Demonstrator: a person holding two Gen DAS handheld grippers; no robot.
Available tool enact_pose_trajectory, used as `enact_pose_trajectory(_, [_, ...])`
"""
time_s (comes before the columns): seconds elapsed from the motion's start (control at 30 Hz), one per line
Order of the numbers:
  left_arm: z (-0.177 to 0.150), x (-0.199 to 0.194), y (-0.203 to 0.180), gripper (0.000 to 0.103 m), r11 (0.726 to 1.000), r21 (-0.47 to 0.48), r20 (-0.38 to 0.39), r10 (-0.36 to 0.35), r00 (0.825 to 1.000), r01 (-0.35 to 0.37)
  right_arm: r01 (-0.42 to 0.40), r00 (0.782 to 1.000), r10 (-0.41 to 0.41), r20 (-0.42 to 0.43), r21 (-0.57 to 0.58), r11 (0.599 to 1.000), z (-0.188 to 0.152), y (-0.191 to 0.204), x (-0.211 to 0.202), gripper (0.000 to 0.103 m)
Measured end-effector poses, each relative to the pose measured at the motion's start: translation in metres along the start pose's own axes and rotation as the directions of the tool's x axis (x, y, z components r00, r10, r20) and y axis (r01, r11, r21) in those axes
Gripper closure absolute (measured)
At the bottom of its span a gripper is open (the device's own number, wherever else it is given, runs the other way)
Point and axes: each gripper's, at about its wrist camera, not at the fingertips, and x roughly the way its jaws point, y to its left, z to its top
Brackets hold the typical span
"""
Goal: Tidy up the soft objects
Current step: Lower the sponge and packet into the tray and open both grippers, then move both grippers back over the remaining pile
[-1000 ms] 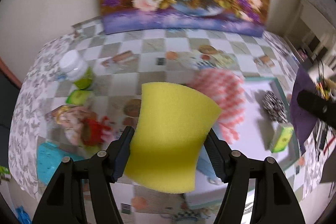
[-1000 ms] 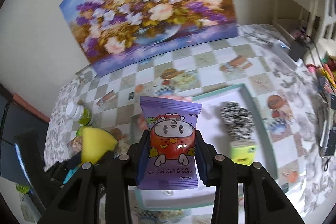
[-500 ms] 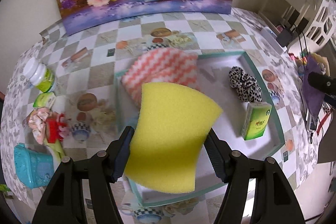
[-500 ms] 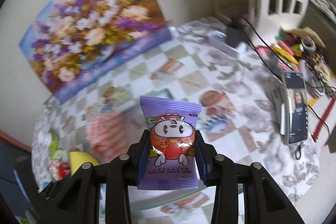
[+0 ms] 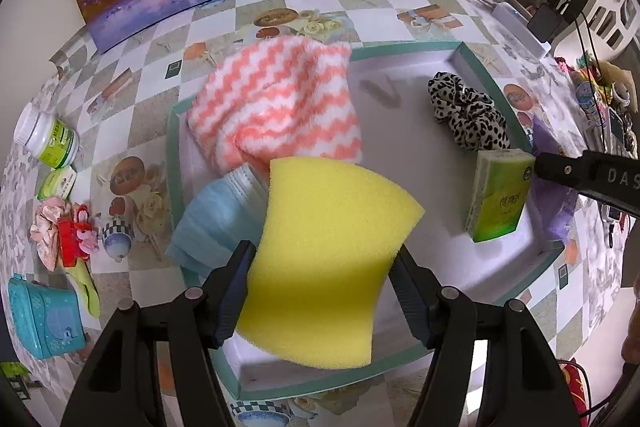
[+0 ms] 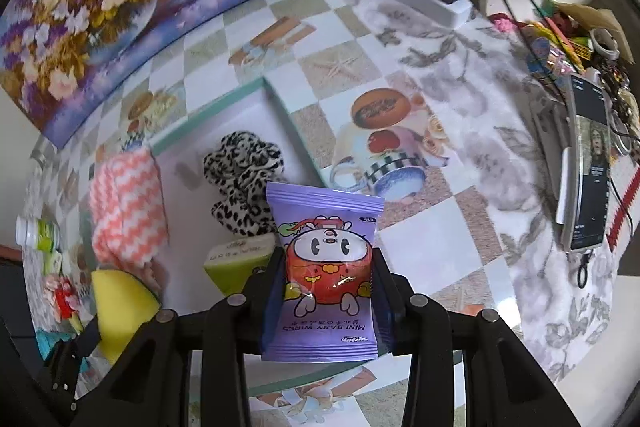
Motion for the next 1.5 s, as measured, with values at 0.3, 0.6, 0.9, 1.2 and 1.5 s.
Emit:
enact_pose_trajectory(0.3, [0.003,0.002,0.006,0.034,1.0,-0.023,0.003,-0.006,1.0,0.006,-0.006,1.0,0.004,-0.023,-0.079,0.997,-0.004,0.021,0.007,0.061])
enact_pose_trajectory(0.6, [0.008,-0.013,0.005,0.017,1.0,-0.019,0.043,-0.015,0.999,0.016,-0.002,0.999,0.006,0.043,-0.094,0.996,-0.001,0.029,-0.02,0.057])
enact_pose_trajectory(0.9, [0.012,-0.032,0.018,0.016,0.998,-0.059,0.085,0.002,0.996,0.003,-0.03,0.996,0.037,0.083,-0.081,0.996,0.001,0.028,-0.038,0.047])
enact_pose_trajectory(1.2, [0.015,-0.044,0.061,0.009,0.982,-0.189,0.112,0.047,0.993,-0.025,-0.046,0.994,0.057,0.097,-0.119,0.992,-0.002,0.045,-0.043,0.023])
enact_pose_trajectory(1.5, [0.003,-0.037,0.131,0.009,0.922,-0.375,0.061,0.132,0.989,-0.1,-0.042,0.993,0.058,0.102,-0.153,0.987,-0.01,0.069,-0.038,0.0])
